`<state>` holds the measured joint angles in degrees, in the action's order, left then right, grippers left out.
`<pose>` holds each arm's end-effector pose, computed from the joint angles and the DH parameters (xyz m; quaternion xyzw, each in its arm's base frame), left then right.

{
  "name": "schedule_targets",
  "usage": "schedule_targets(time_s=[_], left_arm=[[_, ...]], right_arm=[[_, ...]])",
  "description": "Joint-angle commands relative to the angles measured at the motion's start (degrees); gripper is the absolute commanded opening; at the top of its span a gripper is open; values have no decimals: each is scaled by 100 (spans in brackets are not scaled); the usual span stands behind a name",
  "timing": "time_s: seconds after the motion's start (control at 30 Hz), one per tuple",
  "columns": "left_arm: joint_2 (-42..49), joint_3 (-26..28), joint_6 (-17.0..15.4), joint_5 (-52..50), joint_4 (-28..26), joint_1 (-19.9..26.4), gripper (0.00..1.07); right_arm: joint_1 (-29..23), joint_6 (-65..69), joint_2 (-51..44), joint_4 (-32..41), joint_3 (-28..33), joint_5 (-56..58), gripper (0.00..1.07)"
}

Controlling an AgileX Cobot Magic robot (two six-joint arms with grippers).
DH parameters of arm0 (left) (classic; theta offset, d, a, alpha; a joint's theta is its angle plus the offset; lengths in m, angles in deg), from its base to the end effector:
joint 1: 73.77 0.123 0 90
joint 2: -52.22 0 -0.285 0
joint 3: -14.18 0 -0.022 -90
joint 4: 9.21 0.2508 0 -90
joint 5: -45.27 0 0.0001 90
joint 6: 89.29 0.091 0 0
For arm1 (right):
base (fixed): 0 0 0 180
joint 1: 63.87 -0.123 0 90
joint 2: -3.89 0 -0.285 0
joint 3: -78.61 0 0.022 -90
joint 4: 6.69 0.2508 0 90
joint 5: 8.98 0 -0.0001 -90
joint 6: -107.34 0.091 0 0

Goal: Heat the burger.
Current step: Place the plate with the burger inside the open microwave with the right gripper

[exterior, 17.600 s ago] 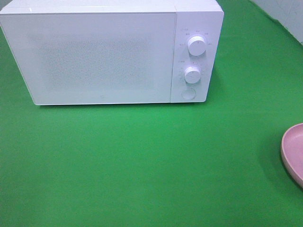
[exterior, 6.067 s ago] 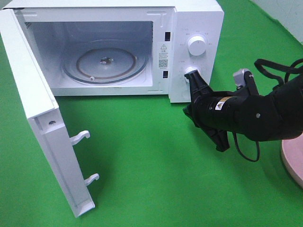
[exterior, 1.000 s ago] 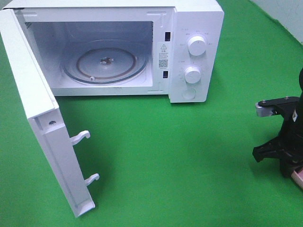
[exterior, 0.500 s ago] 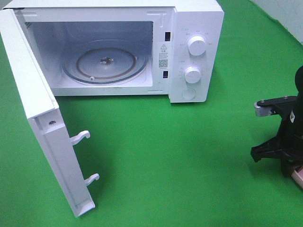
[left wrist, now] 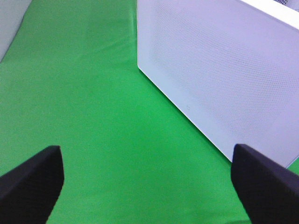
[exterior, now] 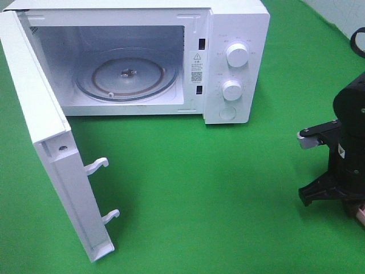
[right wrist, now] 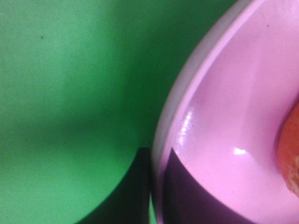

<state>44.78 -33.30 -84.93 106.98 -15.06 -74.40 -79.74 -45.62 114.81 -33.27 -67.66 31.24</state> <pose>-0.0090 -0.0081 0.2815 0.0400 0.8489 -0.0338 0.5259 0.2593 0.0463 0.1103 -0.0862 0.9854 -0.1462 0.0130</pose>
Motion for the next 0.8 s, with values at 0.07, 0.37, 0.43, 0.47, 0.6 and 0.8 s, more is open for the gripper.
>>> schedule_targets(time_s=[0.07,0.37,0.43,0.47,0.6,0.8], left_arm=[[86,-17,-29,-52,-17,-11,89],[86,-17,-29,-52,-17,-11,89],[86,-17,-29,-52,-17,-11,89],[86,-17,-29,-52,-17,-11,89],[86,-17,-29,-52,-17,-11,89],[86,-17,-29,-52,-17,-11,89]], right_arm=[[-315,430,23,-493,34,510,0],[-642,688,-275,-848,34,791,0],[-642,688,-327,-877,34,831,0],[-642,688,-378,-894,34,900,0],[-642,688,-521,-922,46,1031,0],[-642,688,-888,-922,201,1031,0]])
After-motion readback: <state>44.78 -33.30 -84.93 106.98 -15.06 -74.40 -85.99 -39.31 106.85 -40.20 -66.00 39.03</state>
